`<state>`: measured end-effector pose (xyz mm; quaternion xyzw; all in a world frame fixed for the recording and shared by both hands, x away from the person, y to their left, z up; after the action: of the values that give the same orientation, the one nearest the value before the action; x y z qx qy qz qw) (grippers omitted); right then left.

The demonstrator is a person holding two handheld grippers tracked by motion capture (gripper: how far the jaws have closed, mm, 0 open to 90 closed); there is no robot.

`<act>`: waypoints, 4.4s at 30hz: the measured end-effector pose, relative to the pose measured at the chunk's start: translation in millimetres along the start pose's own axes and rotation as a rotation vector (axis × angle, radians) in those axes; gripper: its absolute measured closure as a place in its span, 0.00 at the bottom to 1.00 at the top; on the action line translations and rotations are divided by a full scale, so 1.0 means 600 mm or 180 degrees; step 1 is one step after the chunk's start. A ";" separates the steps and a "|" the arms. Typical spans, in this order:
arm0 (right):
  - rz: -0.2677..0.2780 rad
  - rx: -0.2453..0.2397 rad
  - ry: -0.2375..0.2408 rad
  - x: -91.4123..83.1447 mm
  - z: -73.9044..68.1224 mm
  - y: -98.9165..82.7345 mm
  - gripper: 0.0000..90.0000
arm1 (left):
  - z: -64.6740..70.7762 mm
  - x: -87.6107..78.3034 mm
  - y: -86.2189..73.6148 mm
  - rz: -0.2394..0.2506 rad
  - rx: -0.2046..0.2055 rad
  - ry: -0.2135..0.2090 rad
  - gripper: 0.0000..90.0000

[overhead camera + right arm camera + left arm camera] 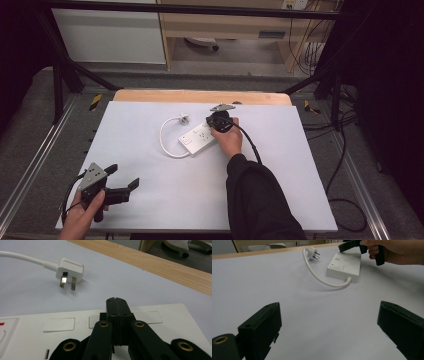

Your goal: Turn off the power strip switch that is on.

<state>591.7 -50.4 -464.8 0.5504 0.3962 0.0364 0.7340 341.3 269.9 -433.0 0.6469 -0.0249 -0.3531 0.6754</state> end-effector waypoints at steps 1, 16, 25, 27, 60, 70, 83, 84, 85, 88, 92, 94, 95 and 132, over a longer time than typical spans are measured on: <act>0.0005 -0.0014 0.0003 -0.001 0.000 0.001 1.00 | 0.000 0.000 0.000 0.0000 -0.0001 0.0000 0.06; 0.0098 -0.0004 0.0032 -0.036 0.004 0.016 1.00 | -0.001 -0.001 0.000 0.0001 0.0005 0.0027 0.06; 0.0100 -0.0004 0.0054 -0.060 0.010 0.024 1.00 | 0.001 0.001 -0.001 -0.0007 0.0008 0.0019 0.06; 0.0116 0.0019 0.0039 -0.065 0.014 0.026 1.00 | 0.001 0.000 -0.001 -0.0007 0.0016 0.0015 0.06; 0.0099 0.0230 0.0094 -0.155 0.041 0.035 0.43 | 0.001 -0.002 -0.002 -0.0013 0.0018 0.0008 0.06; 0.0014 0.0287 -0.0024 -0.186 0.047 0.025 0.13 | 0.000 -0.002 -0.003 -0.0026 0.0016 0.0017 0.06; 0.0111 0.0324 0.0054 -0.248 0.047 0.012 0.08 | 0.000 -0.003 -0.004 -0.0029 0.0014 0.0023 0.06; 0.0111 0.0320 0.0052 -0.251 0.047 0.010 0.08 | 0.000 -0.003 -0.004 -0.0030 0.0014 0.0024 0.06; 0.0116 0.0323 0.0053 -0.254 0.047 0.008 0.08 | 0.000 -0.003 -0.004 -0.0029 0.0014 0.0023 0.06; 0.0163 0.0323 0.0047 -0.268 0.049 -0.001 0.06 | -0.001 -0.003 -0.004 -0.0029 0.0011 0.0030 0.06; 0.0194 0.0287 0.0005 -0.284 0.055 -0.017 0.05 | -0.001 -0.003 -0.005 -0.0036 0.0013 0.0035 0.06; 0.0230 0.0306 0.0038 -0.292 0.058 -0.025 0.05 | -0.001 -0.003 -0.005 -0.0036 0.0012 0.0036 0.06; 0.0236 0.0322 0.0042 -0.297 0.060 -0.029 0.05 | -0.001 -0.003 -0.005 -0.0043 0.0012 0.0037 0.06; 0.0765 0.0393 -0.0200 -0.452 0.075 -0.179 0.05 | -0.002 -0.006 -0.004 -0.0002 -0.0014 0.0069 0.06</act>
<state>393.3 -260.4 -403.9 0.6389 0.3058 0.0823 0.7011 338.3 272.8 -433.8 0.6493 -0.0165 -0.3464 0.6769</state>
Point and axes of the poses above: each handheld gripper's, and its own axes: x roughly forward along the jaws, y roughly out of its top, z roughly to its right, the point moved 4 cm from there along x, roughly forward along the jaws, and after that the axes turned 6 degrees about -x, right-handed, at the moved point
